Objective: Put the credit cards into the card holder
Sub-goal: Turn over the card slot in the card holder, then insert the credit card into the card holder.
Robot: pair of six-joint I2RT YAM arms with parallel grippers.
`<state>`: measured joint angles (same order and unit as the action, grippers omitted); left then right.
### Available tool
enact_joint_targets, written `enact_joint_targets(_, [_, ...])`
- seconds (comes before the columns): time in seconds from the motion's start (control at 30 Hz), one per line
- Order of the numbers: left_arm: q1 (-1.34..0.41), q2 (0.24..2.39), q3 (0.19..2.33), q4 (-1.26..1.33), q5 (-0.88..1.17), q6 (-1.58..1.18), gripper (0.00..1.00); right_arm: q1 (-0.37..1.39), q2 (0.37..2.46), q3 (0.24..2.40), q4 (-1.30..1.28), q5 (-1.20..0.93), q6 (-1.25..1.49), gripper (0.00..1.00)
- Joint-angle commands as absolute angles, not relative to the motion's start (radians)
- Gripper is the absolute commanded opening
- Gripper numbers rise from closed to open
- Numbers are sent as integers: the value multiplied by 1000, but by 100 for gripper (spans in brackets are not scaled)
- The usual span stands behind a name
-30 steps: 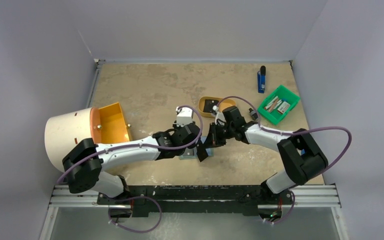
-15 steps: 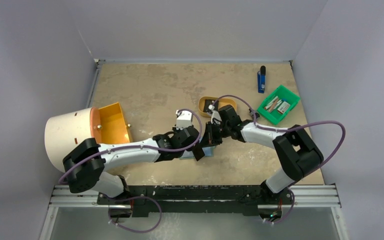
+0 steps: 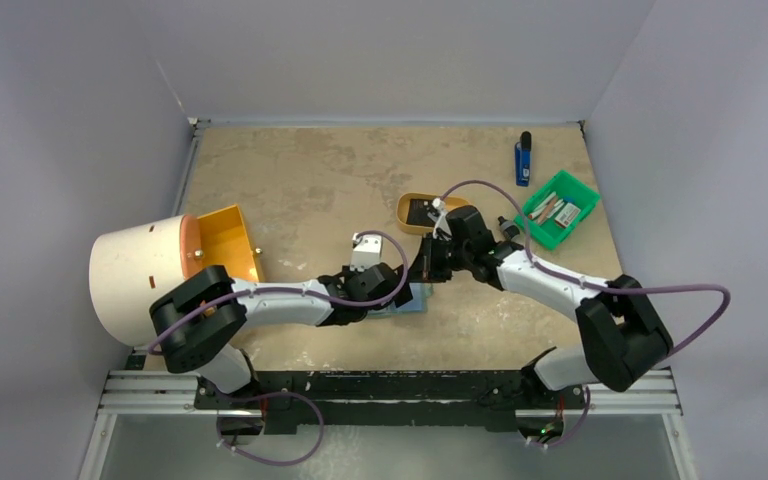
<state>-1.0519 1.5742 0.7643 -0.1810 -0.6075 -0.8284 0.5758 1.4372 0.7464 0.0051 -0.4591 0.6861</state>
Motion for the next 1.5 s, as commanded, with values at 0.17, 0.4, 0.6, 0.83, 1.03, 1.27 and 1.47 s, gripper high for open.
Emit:
enact_joint_targets(0.17, [-1046,1557,731,-156,-632,-857,9,555,1463,715,73,-412,782,0])
enact_joint_targets(0.4, [-1046,1557,724,-153,-630,-860,8,555,1541,731,150,-491,775,0])
enact_joint_targets(0.6, [-1046,1551,727,-154,-630,-861,8,557,1564,726,175,-517,768,0])
enact_joint_targets(0.83, [-1046,1549,736,-161,-628,-860,8,557,1580,718,200,-534,773,0])
enact_joint_targets(1.03, [-1046,1538,740,-172,-634,-861,8,557,1575,697,187,-524,786,0])
enact_joint_targets(1.27, [-1046,1532,736,-175,-636,-864,8,557,1511,669,182,-489,786,0])
enact_joint_targets(1.47, [-1046,1532,735,-173,-636,-866,7,557,1488,657,154,-482,769,0])
